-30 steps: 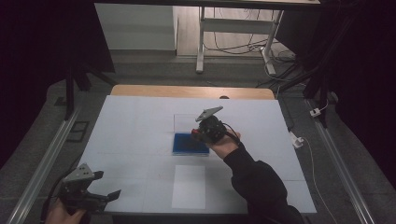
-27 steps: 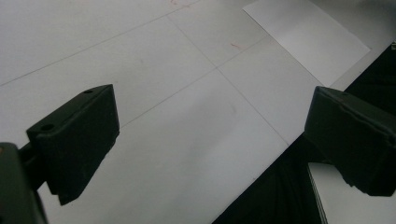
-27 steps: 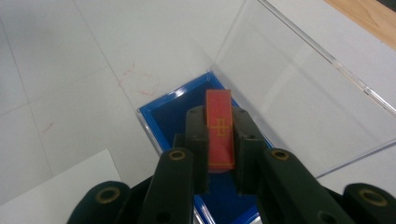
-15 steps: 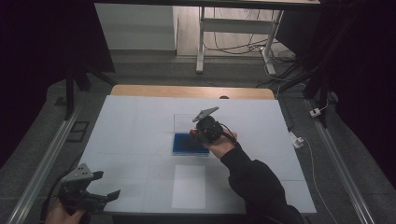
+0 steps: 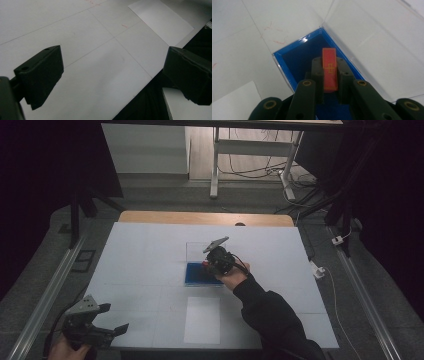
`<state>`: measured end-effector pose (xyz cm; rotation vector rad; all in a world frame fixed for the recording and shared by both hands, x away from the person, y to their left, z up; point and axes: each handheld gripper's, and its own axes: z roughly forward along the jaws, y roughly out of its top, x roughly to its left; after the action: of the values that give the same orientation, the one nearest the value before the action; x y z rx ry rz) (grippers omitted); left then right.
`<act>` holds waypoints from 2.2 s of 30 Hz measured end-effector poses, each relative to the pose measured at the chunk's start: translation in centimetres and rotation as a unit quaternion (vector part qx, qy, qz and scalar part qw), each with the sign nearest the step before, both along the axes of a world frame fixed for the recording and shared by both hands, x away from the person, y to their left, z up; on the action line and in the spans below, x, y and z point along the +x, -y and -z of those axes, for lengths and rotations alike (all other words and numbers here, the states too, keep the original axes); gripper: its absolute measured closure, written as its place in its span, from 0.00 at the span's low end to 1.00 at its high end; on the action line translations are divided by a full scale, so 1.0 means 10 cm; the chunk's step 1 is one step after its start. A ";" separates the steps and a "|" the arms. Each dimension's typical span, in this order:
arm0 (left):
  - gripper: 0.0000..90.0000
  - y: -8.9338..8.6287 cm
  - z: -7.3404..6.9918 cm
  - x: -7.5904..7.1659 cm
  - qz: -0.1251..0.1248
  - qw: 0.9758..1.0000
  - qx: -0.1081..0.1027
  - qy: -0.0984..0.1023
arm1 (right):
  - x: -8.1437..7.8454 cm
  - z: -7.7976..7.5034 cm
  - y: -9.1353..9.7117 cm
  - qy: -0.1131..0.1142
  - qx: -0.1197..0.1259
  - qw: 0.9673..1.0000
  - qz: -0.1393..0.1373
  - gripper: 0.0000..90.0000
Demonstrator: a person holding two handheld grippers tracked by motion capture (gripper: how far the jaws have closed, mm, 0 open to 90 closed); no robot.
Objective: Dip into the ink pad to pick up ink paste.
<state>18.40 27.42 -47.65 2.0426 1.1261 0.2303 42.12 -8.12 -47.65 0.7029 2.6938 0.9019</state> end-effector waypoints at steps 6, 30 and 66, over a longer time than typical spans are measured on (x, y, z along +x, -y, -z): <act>0.04 0.00 0.00 0.00 0.000 1.000 -0.001 0.000 | 0.02 0.07 -0.02 -0.004 -0.007 1.000 0.001 0.88; 0.04 0.00 0.00 0.00 0.002 1.000 0.001 -0.002 | 0.04 0.20 0.01 -0.002 -0.006 1.000 0.004 0.89; 0.04 0.00 0.00 0.00 0.001 1.000 0.000 -0.001 | -0.02 0.01 0.05 0.015 0.020 1.000 0.013 0.88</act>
<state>18.37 27.47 -47.66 2.0443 1.1245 0.2265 41.88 -8.61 -47.77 0.7237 2.6413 0.9552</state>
